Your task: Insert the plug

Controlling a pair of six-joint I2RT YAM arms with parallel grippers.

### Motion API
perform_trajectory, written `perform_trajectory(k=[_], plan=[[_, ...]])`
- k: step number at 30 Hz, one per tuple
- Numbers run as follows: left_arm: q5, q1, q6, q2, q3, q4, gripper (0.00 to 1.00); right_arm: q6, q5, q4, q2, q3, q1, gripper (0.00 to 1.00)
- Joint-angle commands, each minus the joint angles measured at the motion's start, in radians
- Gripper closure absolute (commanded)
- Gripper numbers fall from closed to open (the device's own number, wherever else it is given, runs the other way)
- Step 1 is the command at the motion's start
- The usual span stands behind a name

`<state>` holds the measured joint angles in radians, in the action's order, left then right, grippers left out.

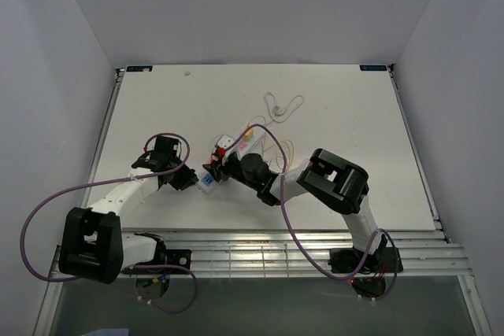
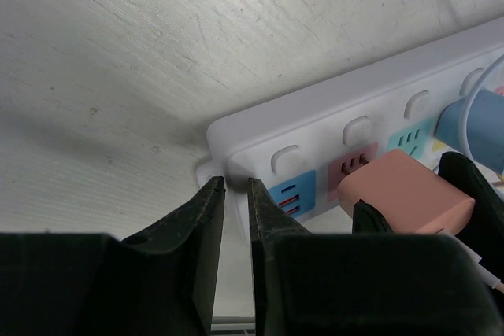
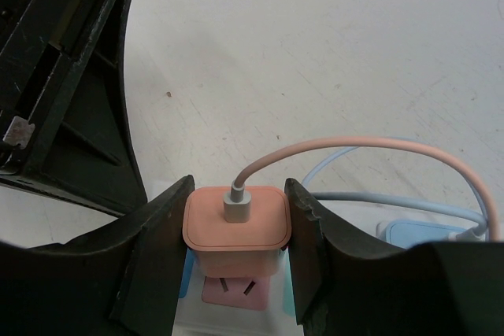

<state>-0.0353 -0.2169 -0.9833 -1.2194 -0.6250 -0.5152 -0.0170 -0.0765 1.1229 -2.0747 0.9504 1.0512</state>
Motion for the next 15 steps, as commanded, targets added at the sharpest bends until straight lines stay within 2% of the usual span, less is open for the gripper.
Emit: perform_trajectory(k=[1,10,15], plan=[[-0.006,0.007,0.018,0.015,0.007,-0.016,0.71,0.009,-0.045,-0.052,-0.013,-0.007,0.01,0.92],[-0.017,0.007,0.021,0.031,0.005,-0.02,0.71,0.034,-0.118,-0.113,-0.032,0.022,0.01,0.92],[-0.014,0.005,0.024,0.037,0.001,-0.028,0.71,0.034,-0.108,-0.138,-0.022,0.001,0.01,0.92]])
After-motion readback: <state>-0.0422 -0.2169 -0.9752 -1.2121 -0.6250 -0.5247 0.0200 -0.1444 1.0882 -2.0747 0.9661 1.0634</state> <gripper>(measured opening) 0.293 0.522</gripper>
